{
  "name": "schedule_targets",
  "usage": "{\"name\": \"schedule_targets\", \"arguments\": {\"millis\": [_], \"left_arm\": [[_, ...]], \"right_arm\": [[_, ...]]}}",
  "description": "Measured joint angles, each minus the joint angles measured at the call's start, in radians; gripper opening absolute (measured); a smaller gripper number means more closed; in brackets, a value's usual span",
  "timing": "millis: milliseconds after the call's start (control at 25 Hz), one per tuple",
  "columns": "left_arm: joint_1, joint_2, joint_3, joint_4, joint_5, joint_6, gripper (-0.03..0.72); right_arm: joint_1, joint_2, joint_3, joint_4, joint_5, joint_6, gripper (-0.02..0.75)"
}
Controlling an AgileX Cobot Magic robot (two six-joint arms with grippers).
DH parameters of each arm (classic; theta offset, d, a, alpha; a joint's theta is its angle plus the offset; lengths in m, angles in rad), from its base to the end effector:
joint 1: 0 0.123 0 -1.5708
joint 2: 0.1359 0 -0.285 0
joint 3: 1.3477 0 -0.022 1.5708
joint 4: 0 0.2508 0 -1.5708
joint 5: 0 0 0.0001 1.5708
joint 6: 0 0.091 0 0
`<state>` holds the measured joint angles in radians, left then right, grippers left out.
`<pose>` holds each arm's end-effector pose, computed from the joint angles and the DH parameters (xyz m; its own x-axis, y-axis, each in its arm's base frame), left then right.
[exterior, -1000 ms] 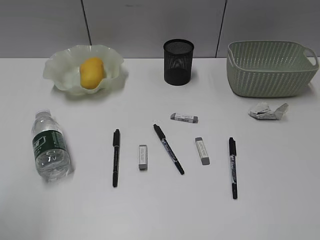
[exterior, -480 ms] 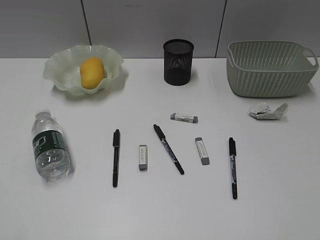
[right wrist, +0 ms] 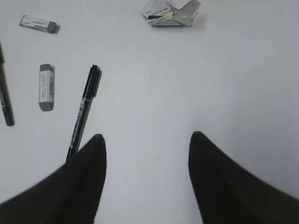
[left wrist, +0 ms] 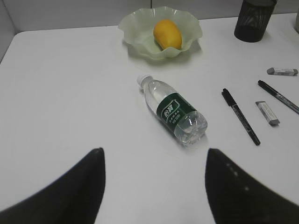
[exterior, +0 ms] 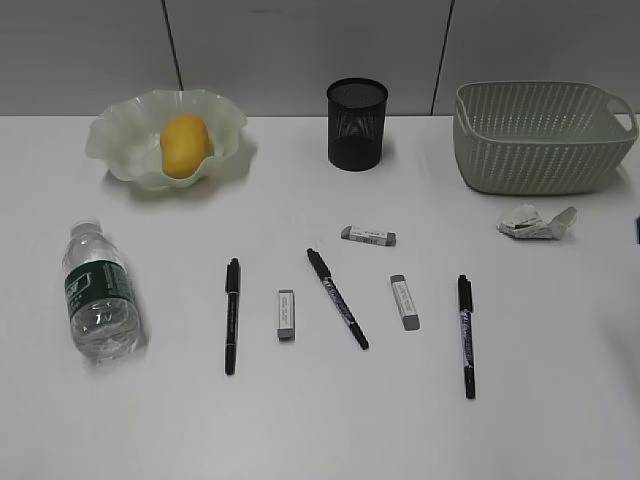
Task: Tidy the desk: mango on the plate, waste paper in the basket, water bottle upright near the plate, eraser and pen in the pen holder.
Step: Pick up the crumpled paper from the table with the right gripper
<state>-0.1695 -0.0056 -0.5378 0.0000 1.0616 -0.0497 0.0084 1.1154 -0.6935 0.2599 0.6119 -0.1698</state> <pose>-0.0102 0.0017 0.2876 -0.4197 0.0214 -0.9074 0.1480 0.9880 -0.0451 0.2082 0.0152 0.2597 -0.8055 0.0373 -0.5915 -0.0607 0.9876 0.1449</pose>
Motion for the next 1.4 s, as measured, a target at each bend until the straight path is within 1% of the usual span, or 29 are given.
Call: {"name": "schedule_targets", "arguments": {"millis": [120, 280, 480, 680, 720, 800, 920, 960, 1000, 1040, 1120, 1240, 1400], "left_arm": [[0.001, 0.0, 0.0, 0.011, 0.0, 0.0, 0.499], [0.001, 0.0, 0.0, 0.008, 0.0, 0.0, 0.499], [0.001, 0.0, 0.0, 0.011, 0.0, 0.0, 0.499], [0.001, 0.0, 0.0, 0.01, 0.0, 0.0, 0.499], [0.001, 0.0, 0.0, 0.011, 0.0, 0.0, 0.499], [0.001, 0.0, 0.0, 0.011, 0.0, 0.0, 0.499], [0.001, 0.0, 0.0, 0.011, 0.0, 0.0, 0.499], [0.001, 0.0, 0.0, 0.011, 0.0, 0.0, 0.496], [0.001, 0.0, 0.0, 0.01, 0.0, 0.0, 0.493], [0.001, 0.0, 0.0, 0.01, 0.0, 0.0, 0.486], [0.001, 0.0, 0.0, 0.01, 0.0, 0.0, 0.481], [0.001, 0.0, 0.0, 0.009, 0.0, 0.0, 0.477], [0.001, 0.0, 0.0, 0.009, 0.0, 0.0, 0.475]], "right_arm": [[0.0, 0.324, -0.162, 0.005, -0.026, 0.006, 0.517], [0.0, 0.634, -0.36, 0.007, -0.047, 0.072, 0.582], [0.0, 0.866, -0.562, 0.006, -0.057, 0.114, 0.591], [0.0, 1.003, -0.685, -0.007, -0.049, 0.153, 0.565], [0.0, 1.022, -0.697, -0.008, -0.036, 0.158, 0.547], [0.0, 1.049, -0.71, -0.009, -0.019, 0.17, 0.459], [0.001, 1.05, -0.721, -0.036, 0.011, 0.179, 0.18], [0.001, 1.049, -0.722, -0.052, 0.021, 0.18, 0.103], [0.001, 1.048, -0.722, -0.066, 0.034, 0.181, 0.059], [0.001, 1.045, -0.722, -0.084, 0.042, 0.182, 0.033], [0.001, 1.031, -0.722, -0.114, 0.064, 0.182, 0.013], [0.001, 0.98, -0.72, -0.143, 0.084, 0.182, 0.013], [0.001, 0.875, -0.72, -0.144, 0.132, 0.152, 0.013]]}}
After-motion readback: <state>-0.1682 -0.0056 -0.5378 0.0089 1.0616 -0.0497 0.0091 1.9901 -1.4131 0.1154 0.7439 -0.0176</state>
